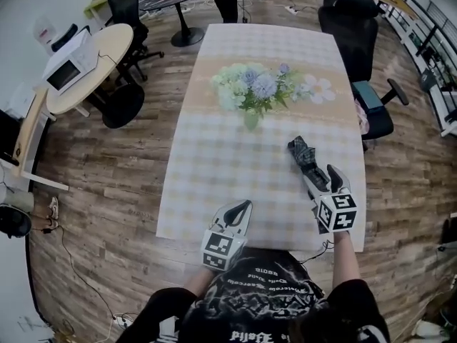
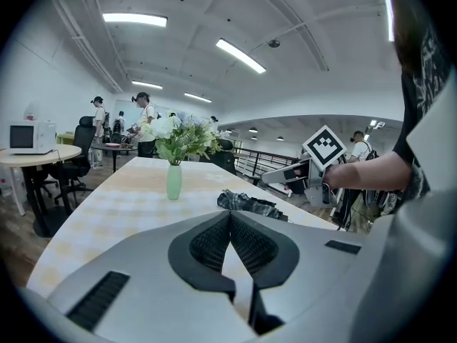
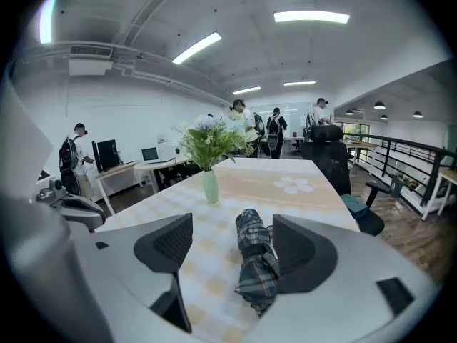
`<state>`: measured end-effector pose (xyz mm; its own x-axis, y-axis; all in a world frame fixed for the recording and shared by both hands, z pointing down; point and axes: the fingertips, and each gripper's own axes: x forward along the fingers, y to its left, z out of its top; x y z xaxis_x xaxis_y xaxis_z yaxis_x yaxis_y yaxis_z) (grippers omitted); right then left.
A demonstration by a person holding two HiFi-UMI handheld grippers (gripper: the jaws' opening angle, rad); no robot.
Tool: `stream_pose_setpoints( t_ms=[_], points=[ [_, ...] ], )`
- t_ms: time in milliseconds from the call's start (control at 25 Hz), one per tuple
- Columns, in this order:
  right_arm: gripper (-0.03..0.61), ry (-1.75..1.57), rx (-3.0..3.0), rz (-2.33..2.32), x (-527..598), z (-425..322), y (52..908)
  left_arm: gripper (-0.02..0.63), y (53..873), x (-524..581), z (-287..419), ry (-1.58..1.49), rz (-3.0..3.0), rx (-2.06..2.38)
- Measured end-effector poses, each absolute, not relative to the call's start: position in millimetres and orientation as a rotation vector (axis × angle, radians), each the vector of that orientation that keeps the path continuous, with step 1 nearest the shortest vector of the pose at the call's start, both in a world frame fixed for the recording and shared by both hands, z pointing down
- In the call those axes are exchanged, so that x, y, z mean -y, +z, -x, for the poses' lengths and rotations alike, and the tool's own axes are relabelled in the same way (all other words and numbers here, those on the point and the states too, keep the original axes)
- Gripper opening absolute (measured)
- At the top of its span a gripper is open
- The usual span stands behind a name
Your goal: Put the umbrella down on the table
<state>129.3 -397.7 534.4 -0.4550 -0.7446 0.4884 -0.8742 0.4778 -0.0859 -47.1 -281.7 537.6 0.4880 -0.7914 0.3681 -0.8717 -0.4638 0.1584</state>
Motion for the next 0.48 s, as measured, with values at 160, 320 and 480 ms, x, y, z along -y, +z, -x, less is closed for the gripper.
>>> stream_pose_setpoints(
  t_ms=[160,320,480],
  points=[
    [0.347,0.456,2.386,-1.454,373,-137,521,0.020,535,278,36,0.342,-2.461,1.351],
    [0.345,0.428,2.441,-1.505,344,-138,515,0.020,525,275,28,0.298,-2.524,1.331],
    [0.344,0.503,2.451,-1.597,315,-145,524,0.020,525,270,23,0.301,-2.541,1.298]
  ],
)
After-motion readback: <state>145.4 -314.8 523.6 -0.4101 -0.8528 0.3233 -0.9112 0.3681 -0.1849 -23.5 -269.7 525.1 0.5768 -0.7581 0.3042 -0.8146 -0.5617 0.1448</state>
